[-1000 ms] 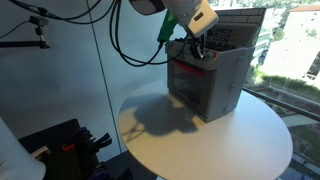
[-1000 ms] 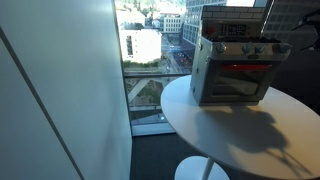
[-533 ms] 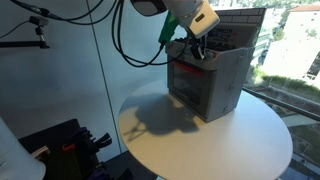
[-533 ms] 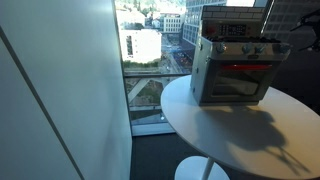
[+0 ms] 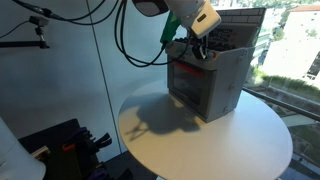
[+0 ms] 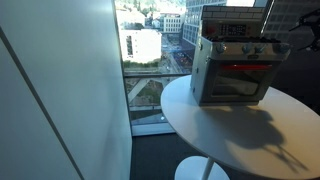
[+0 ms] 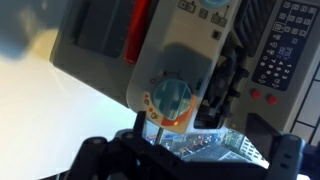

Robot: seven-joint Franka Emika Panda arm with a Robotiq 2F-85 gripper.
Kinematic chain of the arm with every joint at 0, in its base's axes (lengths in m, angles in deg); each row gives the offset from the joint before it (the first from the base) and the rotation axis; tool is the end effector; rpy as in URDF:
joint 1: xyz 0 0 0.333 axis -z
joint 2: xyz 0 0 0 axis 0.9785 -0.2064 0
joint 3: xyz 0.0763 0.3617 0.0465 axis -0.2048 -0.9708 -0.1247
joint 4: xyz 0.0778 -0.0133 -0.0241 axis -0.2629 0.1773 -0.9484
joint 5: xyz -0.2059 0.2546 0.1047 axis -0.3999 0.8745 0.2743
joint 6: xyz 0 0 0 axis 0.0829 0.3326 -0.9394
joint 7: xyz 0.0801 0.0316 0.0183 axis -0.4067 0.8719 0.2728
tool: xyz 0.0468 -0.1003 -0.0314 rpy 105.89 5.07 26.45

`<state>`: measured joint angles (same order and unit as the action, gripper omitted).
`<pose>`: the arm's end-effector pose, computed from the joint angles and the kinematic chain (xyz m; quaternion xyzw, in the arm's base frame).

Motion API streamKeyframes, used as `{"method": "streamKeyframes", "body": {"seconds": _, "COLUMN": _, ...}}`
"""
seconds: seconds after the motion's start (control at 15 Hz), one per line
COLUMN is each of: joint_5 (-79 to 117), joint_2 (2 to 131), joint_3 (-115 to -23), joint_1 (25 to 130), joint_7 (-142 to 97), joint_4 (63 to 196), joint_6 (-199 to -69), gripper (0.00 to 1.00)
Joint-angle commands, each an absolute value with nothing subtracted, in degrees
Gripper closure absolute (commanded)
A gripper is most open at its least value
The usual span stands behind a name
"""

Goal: Turn the right knob anticlockwise

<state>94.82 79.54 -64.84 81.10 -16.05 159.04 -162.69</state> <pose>0.5229 -0.1504 0.5069 -0.7206 0.5429 -0.2973 0.3124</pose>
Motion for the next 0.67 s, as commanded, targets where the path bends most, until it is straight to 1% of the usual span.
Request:
{"method": "streamKeyframes", "body": {"seconds": 0.0, "joint_5": 97.67, "joint_2": 78.52, "joint_3": -64.98, "joint_1": 81.23, "joint_7": -13.45, "joint_4": 157.03, "joint_6": -162.85, "gripper": 0.00}}
{"method": "streamKeyframes", "body": {"seconds": 0.13, "joint_5": 98.08, "joint_2": 78.43, "joint_3": -64.99, "joint_1": 81.23, "joint_7": -12.94, "joint_4": 156.93, "joint_6": -162.85, "gripper": 0.18}}
{"method": "streamKeyframes", "body": {"seconds": 0.2, "joint_5": 98.23, "joint_2": 78.39, "joint_3": -65.00, "joint_1": 81.21, "joint_7": -12.79, "joint_4": 156.90, "joint_6": -162.86, "gripper": 0.34}}
{"method": "streamKeyframes", "body": {"seconds": 0.27, "joint_5": 98.33, "joint_2": 78.32, "joint_3": -65.00, "joint_1": 81.21, "joint_7": -12.72, "joint_4": 156.88, "joint_6": -162.87, "gripper": 0.44}}
{"method": "streamKeyframes", "body": {"seconds": 0.53, "joint_5": 98.87, "joint_2": 78.16, "joint_3": -64.97, "joint_1": 81.26, "joint_7": -12.38, "joint_4": 156.91, "joint_6": -162.81, "gripper": 0.77}}
{"method": "streamKeyframes", "body": {"seconds": 0.6, "joint_5": 99.11, "joint_2": 78.11, "joint_3": -64.92, "joint_1": 81.30, "joint_7": -12.16, "joint_4": 156.93, "joint_6": -162.81, "gripper": 0.81}}
